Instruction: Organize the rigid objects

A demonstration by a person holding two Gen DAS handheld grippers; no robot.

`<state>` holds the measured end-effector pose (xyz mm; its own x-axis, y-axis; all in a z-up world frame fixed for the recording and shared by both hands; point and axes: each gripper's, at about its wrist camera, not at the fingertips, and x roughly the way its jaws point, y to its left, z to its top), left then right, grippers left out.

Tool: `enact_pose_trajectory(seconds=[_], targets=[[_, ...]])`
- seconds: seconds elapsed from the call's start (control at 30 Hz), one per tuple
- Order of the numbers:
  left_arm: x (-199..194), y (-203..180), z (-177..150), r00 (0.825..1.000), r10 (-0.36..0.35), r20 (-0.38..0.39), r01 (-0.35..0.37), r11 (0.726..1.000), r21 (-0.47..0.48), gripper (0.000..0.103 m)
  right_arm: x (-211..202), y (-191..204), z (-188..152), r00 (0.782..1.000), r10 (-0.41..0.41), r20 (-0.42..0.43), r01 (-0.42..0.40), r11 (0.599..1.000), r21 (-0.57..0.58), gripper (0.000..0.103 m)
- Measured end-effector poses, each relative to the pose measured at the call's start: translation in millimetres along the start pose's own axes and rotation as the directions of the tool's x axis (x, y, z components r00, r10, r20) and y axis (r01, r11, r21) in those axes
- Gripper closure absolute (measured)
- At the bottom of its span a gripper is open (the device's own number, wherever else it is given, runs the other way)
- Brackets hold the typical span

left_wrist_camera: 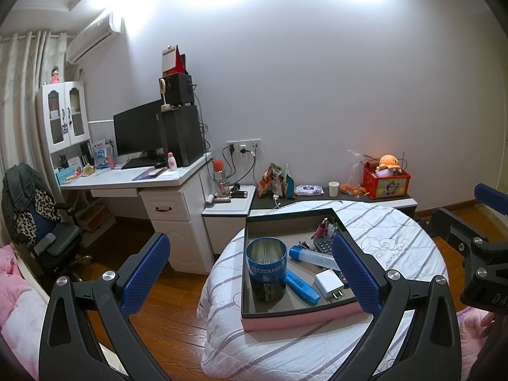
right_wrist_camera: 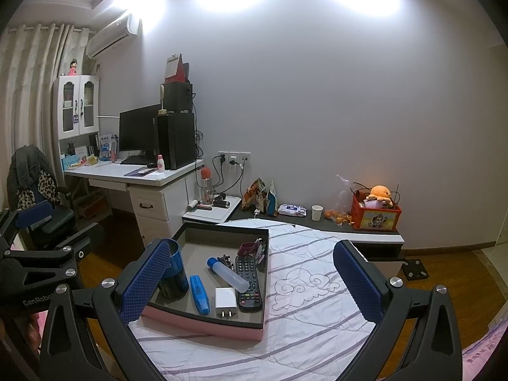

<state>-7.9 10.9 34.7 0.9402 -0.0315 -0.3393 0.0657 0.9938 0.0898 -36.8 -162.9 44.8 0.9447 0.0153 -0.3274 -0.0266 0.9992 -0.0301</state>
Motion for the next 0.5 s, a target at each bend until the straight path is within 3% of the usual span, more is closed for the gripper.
enact_pose_trajectory(seconds=[0.5], targets=[[-0.6, 1.0, -2.1, 1.0, 0.001, -0.003, -0.001, 1.0, 0.002, 0.0, 1.4, -1.1, 0.0, 1.0, 0.0, -0.005, 0.0, 1.0, -0.002, 0.0]])
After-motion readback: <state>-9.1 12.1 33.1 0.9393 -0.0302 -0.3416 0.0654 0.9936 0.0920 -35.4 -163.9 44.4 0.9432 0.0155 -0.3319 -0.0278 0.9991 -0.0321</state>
